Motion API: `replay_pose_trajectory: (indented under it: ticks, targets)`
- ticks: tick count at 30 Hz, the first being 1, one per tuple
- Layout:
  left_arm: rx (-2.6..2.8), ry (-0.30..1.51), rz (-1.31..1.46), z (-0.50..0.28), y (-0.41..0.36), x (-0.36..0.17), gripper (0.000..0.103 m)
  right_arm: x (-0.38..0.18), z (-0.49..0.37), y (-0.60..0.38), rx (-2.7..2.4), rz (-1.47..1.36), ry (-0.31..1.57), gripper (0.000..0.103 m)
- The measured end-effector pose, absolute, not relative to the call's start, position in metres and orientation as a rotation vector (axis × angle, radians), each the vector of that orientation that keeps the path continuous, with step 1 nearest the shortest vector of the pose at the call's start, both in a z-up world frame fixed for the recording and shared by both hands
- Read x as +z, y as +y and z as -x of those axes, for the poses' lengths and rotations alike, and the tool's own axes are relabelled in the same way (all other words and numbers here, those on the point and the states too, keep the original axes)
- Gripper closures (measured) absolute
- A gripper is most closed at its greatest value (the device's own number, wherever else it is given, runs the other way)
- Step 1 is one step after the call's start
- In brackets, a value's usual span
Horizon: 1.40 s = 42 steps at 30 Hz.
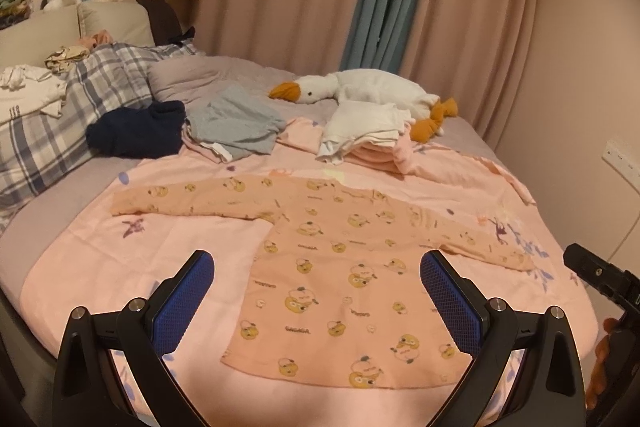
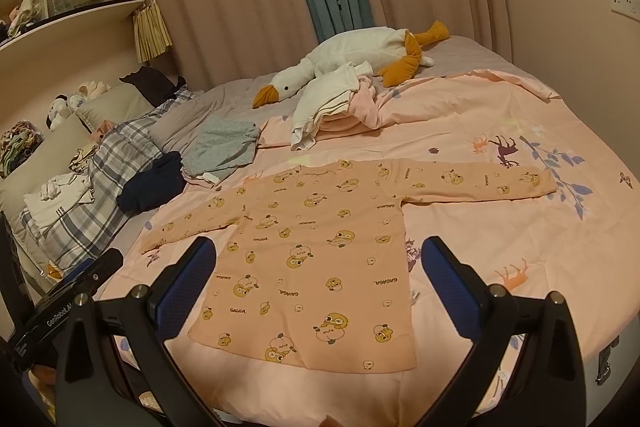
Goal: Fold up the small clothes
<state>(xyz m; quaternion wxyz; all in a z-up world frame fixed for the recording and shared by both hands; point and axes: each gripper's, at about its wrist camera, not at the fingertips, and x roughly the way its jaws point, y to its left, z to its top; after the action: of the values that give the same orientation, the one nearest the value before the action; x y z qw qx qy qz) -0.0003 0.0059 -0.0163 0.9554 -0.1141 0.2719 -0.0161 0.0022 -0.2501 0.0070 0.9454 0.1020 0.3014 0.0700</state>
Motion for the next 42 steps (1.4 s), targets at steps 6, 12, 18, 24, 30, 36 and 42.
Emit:
replay_pose_trajectory:
  ticks: [6,12,18,24,30,36,42]
  targets:
    - [-0.035,0.527,0.207,0.004,0.003,-0.014,0.001,0.008,-0.001,-0.249,0.119,-0.19,0.609,0.0]
    - [-0.048,0.523,0.186,0.005,0.0,-0.014,0.001,0.008,0.0,-0.252,0.076,-0.188,0.601,0.0]
    - [-0.051,0.53,0.182,0.005,0.0,-0.015,0.001,0.008,0.0,-0.253,0.063,-0.18,0.601,0.0]
    - [-0.058,0.528,0.175,0.005,-0.003,-0.016,0.001,0.008,0.001,-0.251,0.06,-0.168,0.603,0.0]
    - [-0.066,0.532,0.177,0.003,-0.005,-0.016,0.001,0.008,0.0,-0.251,0.054,-0.153,0.608,0.0]
    - [-0.07,0.527,0.176,0.003,-0.004,-0.017,0.001,0.009,0.0,-0.251,0.051,-0.145,0.608,0.0]
    - [-0.063,0.54,0.166,0.002,-0.004,-0.019,0.001,0.009,-0.001,-0.252,0.05,-0.138,0.61,0.0]
